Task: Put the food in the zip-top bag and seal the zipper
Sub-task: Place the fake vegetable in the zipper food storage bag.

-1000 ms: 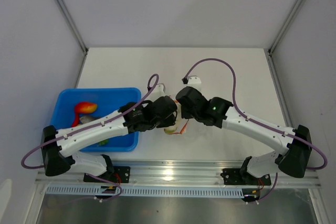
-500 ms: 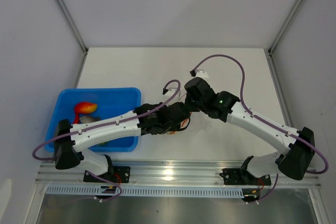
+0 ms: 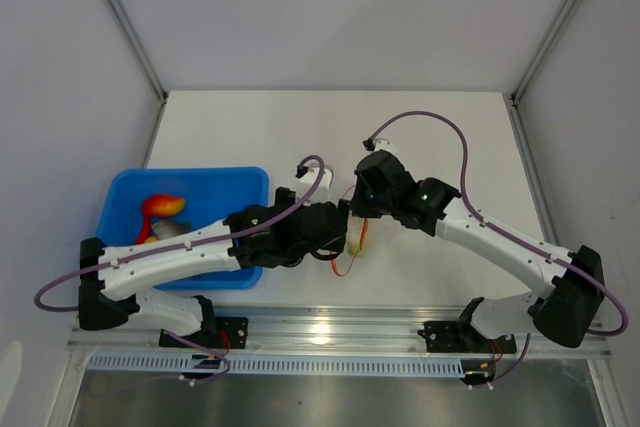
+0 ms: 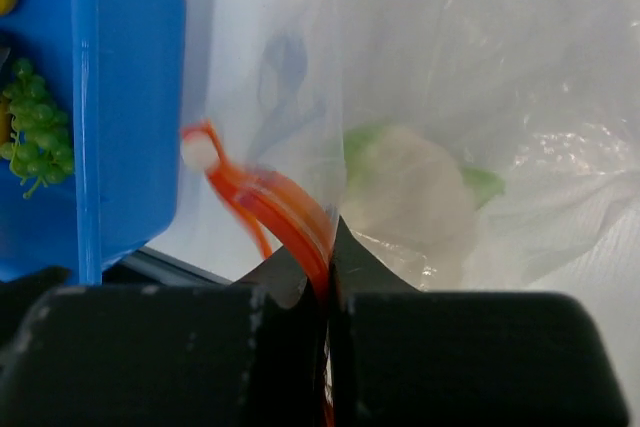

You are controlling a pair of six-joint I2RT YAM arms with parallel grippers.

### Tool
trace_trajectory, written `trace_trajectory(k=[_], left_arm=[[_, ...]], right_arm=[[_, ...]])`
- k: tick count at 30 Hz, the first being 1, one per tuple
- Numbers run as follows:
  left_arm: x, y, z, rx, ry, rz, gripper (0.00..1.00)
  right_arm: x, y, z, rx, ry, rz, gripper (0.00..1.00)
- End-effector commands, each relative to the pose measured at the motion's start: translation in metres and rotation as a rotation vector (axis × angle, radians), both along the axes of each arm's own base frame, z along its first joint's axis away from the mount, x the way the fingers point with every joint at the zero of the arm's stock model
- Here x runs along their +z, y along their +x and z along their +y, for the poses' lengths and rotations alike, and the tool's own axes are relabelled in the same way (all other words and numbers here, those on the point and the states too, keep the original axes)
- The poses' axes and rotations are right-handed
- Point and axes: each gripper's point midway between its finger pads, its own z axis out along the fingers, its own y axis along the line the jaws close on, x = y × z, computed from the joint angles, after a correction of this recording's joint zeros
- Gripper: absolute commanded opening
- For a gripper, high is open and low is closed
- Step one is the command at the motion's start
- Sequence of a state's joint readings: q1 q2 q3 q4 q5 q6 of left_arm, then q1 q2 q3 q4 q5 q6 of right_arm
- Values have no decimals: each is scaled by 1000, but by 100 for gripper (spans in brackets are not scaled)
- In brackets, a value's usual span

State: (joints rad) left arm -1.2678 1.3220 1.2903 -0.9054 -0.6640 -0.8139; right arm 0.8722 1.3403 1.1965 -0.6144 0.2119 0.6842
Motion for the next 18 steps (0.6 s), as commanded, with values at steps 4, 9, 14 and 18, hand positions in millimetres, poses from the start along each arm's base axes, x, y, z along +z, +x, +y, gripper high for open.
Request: trace_trajectory(k=[4, 9, 14, 18], left_arm=[[51, 5, 49, 132, -96, -129, 99], [31, -4, 55, 97, -153, -106, 99], [44, -4, 66, 82, -256, -107, 100], [50, -4, 78, 65, -323, -102, 99]], right_arm=[[22, -6, 3, 21, 107, -15, 0], [31, -7, -2, 30, 170, -9, 0], [37, -9, -8, 31, 163, -27, 0], [32, -13, -13, 58, 123, -40, 0]])
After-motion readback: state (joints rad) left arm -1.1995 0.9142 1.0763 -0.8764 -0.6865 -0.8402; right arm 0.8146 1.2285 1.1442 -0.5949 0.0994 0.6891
